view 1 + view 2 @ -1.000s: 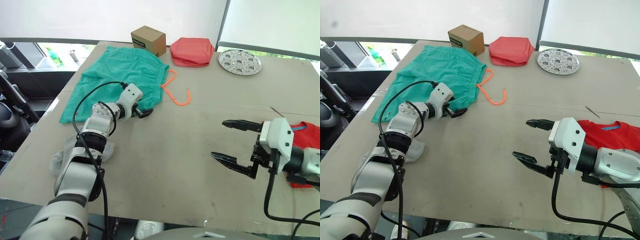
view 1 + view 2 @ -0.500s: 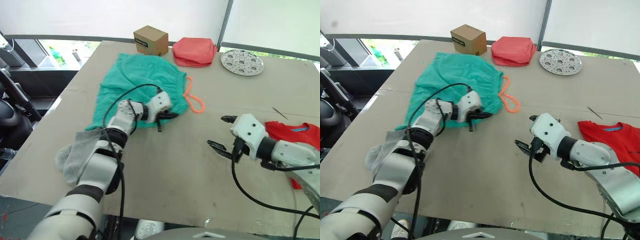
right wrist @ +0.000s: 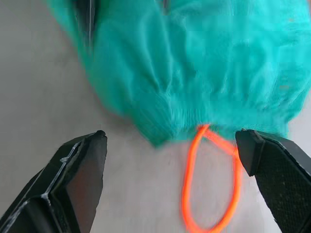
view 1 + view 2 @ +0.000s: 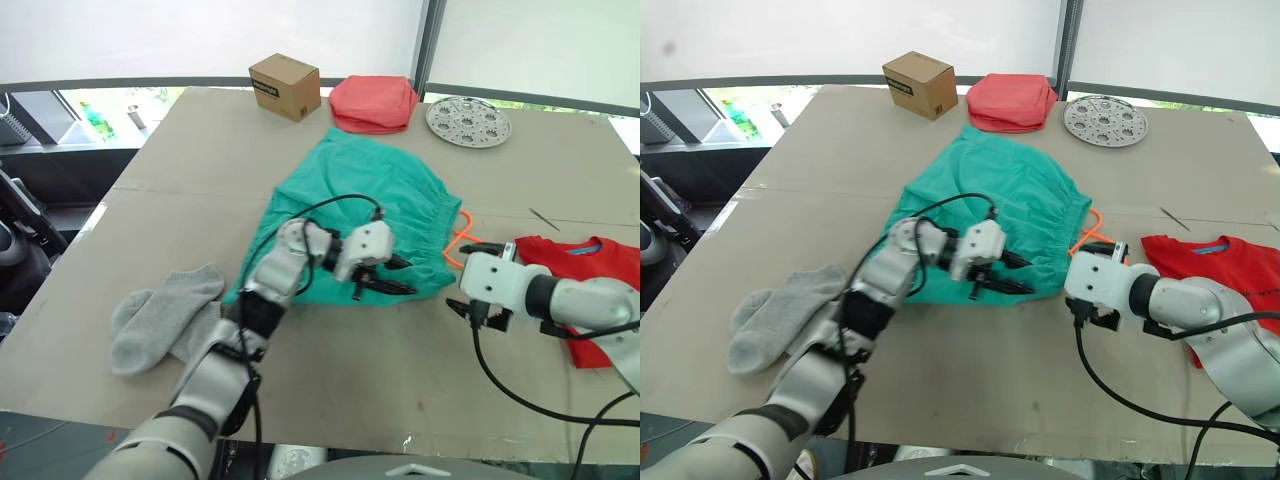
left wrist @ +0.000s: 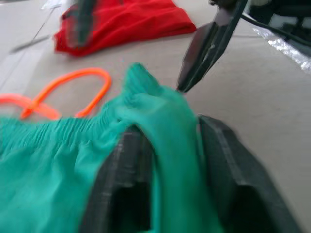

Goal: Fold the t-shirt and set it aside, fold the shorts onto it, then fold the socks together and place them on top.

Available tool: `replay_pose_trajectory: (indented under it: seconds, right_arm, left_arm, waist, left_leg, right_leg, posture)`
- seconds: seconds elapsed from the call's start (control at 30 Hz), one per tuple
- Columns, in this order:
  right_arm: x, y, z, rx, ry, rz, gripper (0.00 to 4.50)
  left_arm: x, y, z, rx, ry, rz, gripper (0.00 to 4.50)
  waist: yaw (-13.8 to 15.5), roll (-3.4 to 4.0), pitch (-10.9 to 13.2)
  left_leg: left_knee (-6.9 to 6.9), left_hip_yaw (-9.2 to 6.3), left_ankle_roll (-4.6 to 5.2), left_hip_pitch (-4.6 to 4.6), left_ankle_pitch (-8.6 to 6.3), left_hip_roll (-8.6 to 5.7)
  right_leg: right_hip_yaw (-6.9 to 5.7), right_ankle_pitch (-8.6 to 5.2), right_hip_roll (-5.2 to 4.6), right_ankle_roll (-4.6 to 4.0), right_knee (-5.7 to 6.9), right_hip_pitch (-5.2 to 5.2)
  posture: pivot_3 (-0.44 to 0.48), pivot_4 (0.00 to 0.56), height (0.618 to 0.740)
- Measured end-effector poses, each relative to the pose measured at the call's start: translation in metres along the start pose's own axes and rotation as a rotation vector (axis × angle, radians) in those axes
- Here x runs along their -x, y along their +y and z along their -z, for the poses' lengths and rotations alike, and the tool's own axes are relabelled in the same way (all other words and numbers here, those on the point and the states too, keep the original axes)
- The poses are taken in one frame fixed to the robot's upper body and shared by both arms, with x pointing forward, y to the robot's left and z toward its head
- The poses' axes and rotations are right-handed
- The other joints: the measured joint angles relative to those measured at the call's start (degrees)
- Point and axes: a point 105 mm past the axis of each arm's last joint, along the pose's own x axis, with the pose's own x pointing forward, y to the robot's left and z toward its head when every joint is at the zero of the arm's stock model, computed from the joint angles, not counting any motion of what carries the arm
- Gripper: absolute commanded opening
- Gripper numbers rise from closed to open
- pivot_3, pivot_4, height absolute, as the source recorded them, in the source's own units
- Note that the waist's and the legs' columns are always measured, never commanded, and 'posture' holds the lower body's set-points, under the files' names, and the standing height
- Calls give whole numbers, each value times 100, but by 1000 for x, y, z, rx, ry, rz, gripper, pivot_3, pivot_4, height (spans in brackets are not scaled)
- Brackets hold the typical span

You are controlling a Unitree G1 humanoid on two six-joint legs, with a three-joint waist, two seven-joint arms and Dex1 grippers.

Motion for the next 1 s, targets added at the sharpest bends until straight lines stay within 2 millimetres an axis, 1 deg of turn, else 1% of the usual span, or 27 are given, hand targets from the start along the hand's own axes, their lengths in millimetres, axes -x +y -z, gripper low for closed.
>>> replay_pose_trajectory:
  seconds: [0.03,0.07,0.13,0.17,0.2,0.23,0.27,0.33,0.37,0.43,0.47,0.5,0.57,0.63,0.7,0.8,0.9,0.93,0.97,1.0]
  right_arm:
    - [1,3,-1,8,-14,-21,4500]
    - [1,5,-2,16,-24,-36,4500]
    - [2,8,-4,39,-46,-63,4500]
    - [1,12,-5,54,-66,-83,4500]
    - [-1,14,-5,60,-82,-96,4500]
    - [-4,16,-5,70,-100,-99,4500]
    - [-7,18,-2,73,-98,-109,4500]
    - [-16,21,4,85,-98,-114,4500]
    - [-18,21,5,81,-96,-108,4500]
    - [-26,17,8,79,-92,-89,4500]
    - [-27,16,9,78,-92,-83,4500]
    - [-30,14,6,74,-103,-71,4500]
    - [-33,12,3,69,-119,-65,4500]
    - [-37,13,0,71,-132,-72,4500]
    - [-38,14,0,62,-131,-80,4500]
    - [-40,12,1,70,-119,-90,4500]
    - [-41,12,6,65,-98,-106,3747]
    - [-42,12,8,64,-88,-109,3241]
    - [-42,12,9,64,-82,-113,2763]
    - [-43,14,11,60,-71,-128,2129]
  left_arm:
    - [20,-1,-4,28,-2,-50,2673]
    - [36,-3,-7,46,-2,-84,2673]
    - [57,-8,-10,81,-12,-141,2673]
    - [69,-14,-7,117,-12,-172,2673]
    - [78,-20,0,146,0,-202,2673]
    - [89,-27,12,186,26,-241,2673]
    - [96,-34,25,239,49,-269,2673]
    - [110,-50,44,288,88,-321,2673]
    - [115,-55,50,301,104,-334,2673]
    - [133,-67,59,297,143,-384,2673]
    - [138,-70,61,287,157,-397,2673]
    - [147,-74,65,262,189,-420,2673]
    - [157,-73,71,228,222,-458,2673]
    - [166,-69,83,185,266,-511,2673]
    - [169,-68,88,165,285,-528,2673]
    - [173,-65,96,82,344,-528,2673]
    - [176,-59,97,-20,372,-520,2708]
    - [176,-58,97,-46,380,-517,2185]
    - [175,-57,98,-56,383,-511,1923]
    - [172,-57,99,-70,383,-495,1405]
  waist:
    - [-19,2,1]
    - [-20,4,0]
    - [-11,7,0]
    - [-11,8,-1]
    - [-1,8,-1]
    - [-1,8,-1]
    - [0,12,2]
    - [7,6,4]
    - [11,6,5]
    - [43,8,6]
    - [52,8,6]
    - [64,10,6]
    - [94,19,6]
    - [100,20,6]
    - [98,16,5]
    - [72,19,6]
    - [67,27,0]
    - [64,33,-2]
    - [64,41,-6]
    - [65,51,-15]
  left_leg:
    - [-2,-2,-1,-1,0,1]
    - [-2,-3,-1,1,0,0]
    - [-2,-3,-3,1,1,-1]
    - [-2,-2,-3,3,1,-3]
    - [-2,-1,-5,4,1,-5]
    - [-1,2,-5,4,1,-5]
    - [-1,7,-7,5,1,-9]
    - [1,6,-14,3,4,-12]
    - [1,7,-16,3,4,-11]
    - [1,6,-24,2,4,-14]
    - [0,6,-45,2,-7,-14]
    - [-1,5,-46,1,-7,-15]
    - [-1,5,-47,-4,-7,-19]
    - [-2,6,-45,-8,-7,-21]
    - [-2,7,-42,-10,-7,-21]
    - [-5,13,-40,-7,-5,-21]
    - [-6,12,-42,-2,-6,-20]
    - [-6,13,-42,-1,-6,-20]
    - [-6,13,-42,-1,-6,-20]
    - [-5,14,-42,0,-6,-20]
  right_leg:
    - [7,0,1,4,0,-2]
    - [8,0,0,5,1,0]
    - [8,-5,-3,-1,-1,0]
    - [10,-6,-6,-3,-2,3]
    - [10,-7,-10,-4,-2,3]
    - [9,-7,-10,-3,-6,3]
    - [10,-7,-15,-3,-5,3]
    - [9,-7,-39,-4,-5,-4]
    - [9,-6,-51,-4,-5,-5]
    - [5,-6,-62,-5,-5,-8]
    - [1,-6,-67,-6,-5,-9]
    - [-8,-5,-74,-6,-5,-9]
    - [-27,-5,-90,-6,-5,-7]
    - [-36,-2,-92,-12,-6,-7]
    - [-41,6,-93,-24,-7,-7]
    - [-52,8,-91,-28,-7,-9]
    - [-56,7,-91,-26,-6,-7]
    - [-55,3,-92,-18,-5,-7]
    - [-55,1,-92,-15,-5,-7]
    - [-55,-2,-92,-10,-4,-6]
  posture:
    - [0,150,740]
    - [0,150,740]
    - [0,150,740]
    - [0,150,740]
    - [0,150,740]
    - [0,150,740]
    - [0,150,740]
    - [0,150,740]
    - [0,150,740]
    - [0,150,740]
    - [0,150,740]
    - [0,150,740]
    - [0,150,740]
    - [0,150,740]
    - [0,150,740]
    - [0,150,740]
    - [0,150,740]
    - [0,150,740]
    - [0,150,740]
    - [0,150,740]
